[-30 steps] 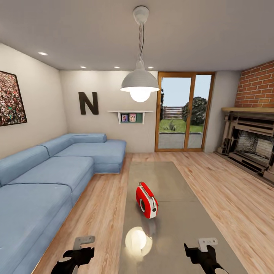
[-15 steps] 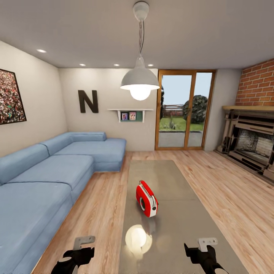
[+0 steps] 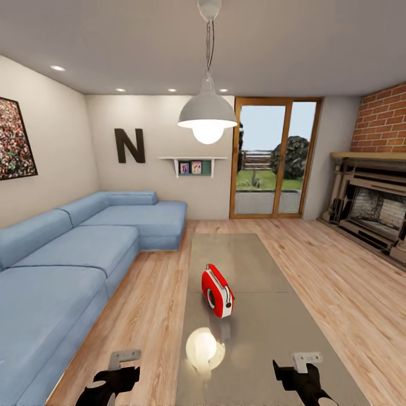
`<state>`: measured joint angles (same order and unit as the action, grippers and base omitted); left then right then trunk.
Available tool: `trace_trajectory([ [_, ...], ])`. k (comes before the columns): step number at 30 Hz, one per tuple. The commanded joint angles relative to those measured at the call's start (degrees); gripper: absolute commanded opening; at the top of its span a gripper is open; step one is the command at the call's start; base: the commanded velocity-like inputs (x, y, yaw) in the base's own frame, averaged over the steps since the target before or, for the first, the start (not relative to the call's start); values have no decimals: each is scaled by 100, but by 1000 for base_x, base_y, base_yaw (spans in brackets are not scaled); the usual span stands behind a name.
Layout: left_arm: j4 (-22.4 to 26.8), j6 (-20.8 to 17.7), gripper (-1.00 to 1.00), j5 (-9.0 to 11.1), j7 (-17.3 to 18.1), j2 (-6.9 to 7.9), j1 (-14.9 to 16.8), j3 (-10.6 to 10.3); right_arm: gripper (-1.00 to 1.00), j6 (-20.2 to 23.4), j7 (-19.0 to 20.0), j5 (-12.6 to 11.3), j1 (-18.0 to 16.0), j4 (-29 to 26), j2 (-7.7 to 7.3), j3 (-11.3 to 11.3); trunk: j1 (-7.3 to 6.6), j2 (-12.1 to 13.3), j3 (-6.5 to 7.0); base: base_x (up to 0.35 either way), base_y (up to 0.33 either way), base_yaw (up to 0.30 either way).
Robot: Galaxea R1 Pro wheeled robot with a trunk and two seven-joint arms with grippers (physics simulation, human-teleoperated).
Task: Turn on the radio receiver that's on the table in the living room.
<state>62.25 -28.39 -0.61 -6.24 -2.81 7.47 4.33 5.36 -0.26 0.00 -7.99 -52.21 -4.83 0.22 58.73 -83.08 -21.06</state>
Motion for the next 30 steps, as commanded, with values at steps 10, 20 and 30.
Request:
trace_trajectory([
  [10, -1, 0, 100, 0, 0, 0, 0, -1, 100, 0, 0, 0, -1, 0, 0, 2, 0, 0, -93, 0, 0, 0],
  [20, 5, 24, 100, 0, 0, 0, 0, -2, 100, 6, -12, 132, -1, -222, -4, -23, 0, 0, -151, 0, 0, 0],
  [30, -6, 504, 100, 8, 5, 0, 0, 5, 100, 613, 12, 441, -1400, -781, 7, -11, 0, 0, -154, 0, 0, 0],
])
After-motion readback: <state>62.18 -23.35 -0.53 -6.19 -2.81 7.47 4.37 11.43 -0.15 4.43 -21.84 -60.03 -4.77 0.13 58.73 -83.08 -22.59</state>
